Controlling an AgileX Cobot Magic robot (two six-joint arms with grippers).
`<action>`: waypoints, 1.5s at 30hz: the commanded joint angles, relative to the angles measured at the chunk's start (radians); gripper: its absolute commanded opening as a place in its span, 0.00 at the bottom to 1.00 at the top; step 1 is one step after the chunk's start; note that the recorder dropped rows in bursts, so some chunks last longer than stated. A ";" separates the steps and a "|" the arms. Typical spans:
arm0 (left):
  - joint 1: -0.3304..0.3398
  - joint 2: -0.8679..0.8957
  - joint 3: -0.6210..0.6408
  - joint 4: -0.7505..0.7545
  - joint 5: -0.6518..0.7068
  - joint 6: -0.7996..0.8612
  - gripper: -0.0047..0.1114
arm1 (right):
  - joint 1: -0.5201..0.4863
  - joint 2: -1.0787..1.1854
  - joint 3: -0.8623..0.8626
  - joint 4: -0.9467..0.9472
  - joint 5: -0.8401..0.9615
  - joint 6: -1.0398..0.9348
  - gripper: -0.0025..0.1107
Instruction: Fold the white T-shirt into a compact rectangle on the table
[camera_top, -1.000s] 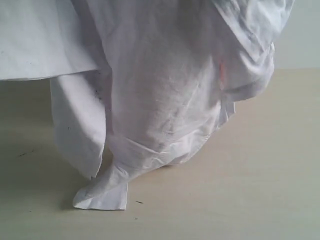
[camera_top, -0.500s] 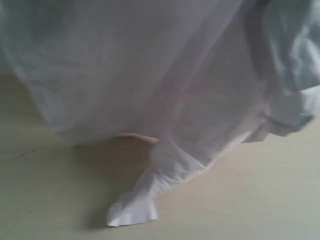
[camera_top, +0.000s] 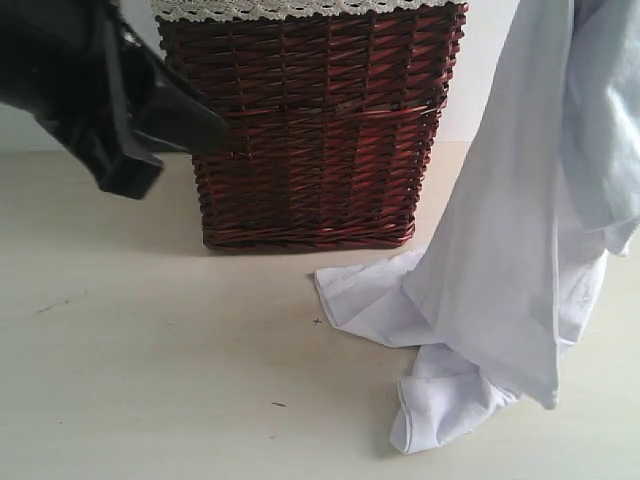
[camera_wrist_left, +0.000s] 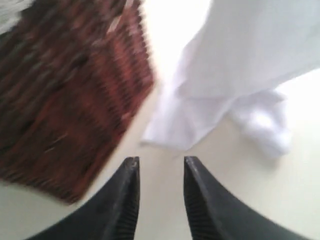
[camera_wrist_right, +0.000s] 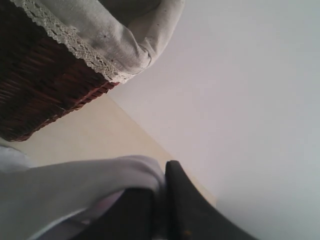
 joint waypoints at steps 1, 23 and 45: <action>-0.023 0.062 0.079 -0.500 -0.076 0.300 0.45 | -0.005 -0.005 -0.005 0.007 0.012 0.000 0.02; -0.603 0.554 -0.003 -1.008 -0.864 0.601 0.58 | -0.005 -0.005 -0.005 0.027 0.033 0.002 0.02; -0.625 0.669 0.008 -1.389 -1.173 0.817 0.41 | -0.005 -0.005 -0.005 0.058 0.033 0.008 0.02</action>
